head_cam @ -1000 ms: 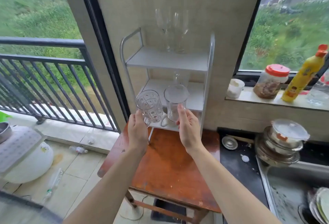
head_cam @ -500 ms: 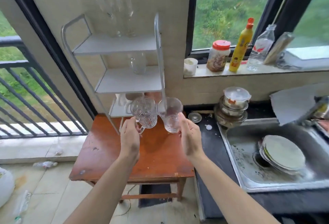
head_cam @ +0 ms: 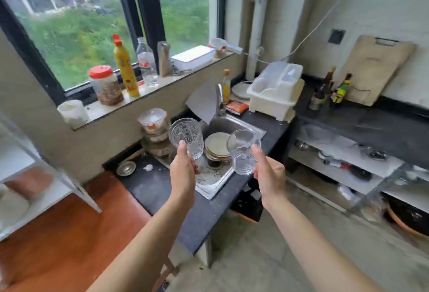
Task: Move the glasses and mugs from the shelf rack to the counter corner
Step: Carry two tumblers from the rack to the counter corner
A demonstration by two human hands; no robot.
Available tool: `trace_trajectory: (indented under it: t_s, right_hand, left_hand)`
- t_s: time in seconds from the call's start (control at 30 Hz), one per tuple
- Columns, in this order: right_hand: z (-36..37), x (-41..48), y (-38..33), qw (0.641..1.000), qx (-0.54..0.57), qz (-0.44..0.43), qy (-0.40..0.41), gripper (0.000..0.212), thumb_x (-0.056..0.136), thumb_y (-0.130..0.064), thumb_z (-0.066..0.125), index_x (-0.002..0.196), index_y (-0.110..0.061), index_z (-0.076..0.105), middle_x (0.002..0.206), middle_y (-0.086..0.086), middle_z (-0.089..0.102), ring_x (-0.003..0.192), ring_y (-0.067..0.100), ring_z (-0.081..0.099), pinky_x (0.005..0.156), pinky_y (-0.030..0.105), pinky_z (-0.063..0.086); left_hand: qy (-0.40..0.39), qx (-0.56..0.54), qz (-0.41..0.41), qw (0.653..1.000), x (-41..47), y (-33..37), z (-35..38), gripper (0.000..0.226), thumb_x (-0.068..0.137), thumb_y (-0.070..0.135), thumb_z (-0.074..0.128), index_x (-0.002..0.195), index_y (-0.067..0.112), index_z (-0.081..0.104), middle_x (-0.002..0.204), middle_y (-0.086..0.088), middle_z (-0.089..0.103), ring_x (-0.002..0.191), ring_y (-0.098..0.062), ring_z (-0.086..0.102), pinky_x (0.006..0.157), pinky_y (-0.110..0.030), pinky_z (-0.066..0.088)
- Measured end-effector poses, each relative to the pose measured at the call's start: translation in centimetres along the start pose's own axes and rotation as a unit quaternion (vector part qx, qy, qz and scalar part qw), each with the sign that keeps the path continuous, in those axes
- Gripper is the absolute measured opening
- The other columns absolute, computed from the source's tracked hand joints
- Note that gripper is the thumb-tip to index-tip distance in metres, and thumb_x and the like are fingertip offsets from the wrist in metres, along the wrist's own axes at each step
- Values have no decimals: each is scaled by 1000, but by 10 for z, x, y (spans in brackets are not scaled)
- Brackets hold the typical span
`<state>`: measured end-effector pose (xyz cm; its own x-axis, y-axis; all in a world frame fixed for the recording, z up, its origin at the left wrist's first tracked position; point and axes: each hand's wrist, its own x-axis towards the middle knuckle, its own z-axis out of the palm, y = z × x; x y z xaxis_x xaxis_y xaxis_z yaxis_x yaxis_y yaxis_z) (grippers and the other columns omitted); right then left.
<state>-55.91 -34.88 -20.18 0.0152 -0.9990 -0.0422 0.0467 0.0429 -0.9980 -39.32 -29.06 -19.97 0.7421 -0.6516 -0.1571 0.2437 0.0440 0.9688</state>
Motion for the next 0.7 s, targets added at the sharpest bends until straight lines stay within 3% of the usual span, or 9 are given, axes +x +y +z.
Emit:
trace_trajectory:
  t_s: [0.13,0.27,0.37,0.5,0.57,0.7]
  right_hand:
    - [-95,23,-17,994,21,-1,109,77,66,-66,65,63,1,27,66,6,28,62,17,25,47,25,20]
    - [-196,51,-19,983,39,35,177,59,65,-65,64,65,-10,39,69,5,35,64,17,31,59,34,26]
    - [-276,75,-16,976,43,39,208,50,67,-60,62,69,-15,40,71,5,34,68,19,33,64,36,27]
    - [-375,110,-18,971,22,35,234,46,68,-56,59,62,-20,32,67,4,31,66,19,32,63,39,26]
    - [-418,126,-23,967,9,38,253,44,69,-57,57,63,-18,37,65,4,34,64,18,34,62,37,27]
    - [-490,162,-29,961,11,38,275,52,73,-54,58,62,-8,36,65,6,33,64,20,31,65,40,26]
  left_hand:
    - [-109,51,15,993,-41,-9,92,47,80,67,47,77,21,40,62,5,34,61,-13,34,63,-36,32]
    - [-187,92,-1,978,-84,-37,190,51,86,61,50,96,16,69,69,-10,55,83,-6,29,71,-39,44]
    - [-210,119,-5,971,-123,-64,271,41,86,59,51,80,19,58,62,3,46,64,-13,37,60,-32,35]
    - [-265,133,19,955,-168,-93,371,35,95,50,49,87,16,57,74,-3,46,68,-17,40,63,-32,34]
    - [-292,130,13,947,-186,-103,414,35,97,47,47,90,15,58,76,-4,46,71,-17,41,65,-32,36]
    - [-316,128,-5,940,-208,-118,489,36,98,45,48,81,13,51,74,-2,44,69,-14,40,66,-30,39]
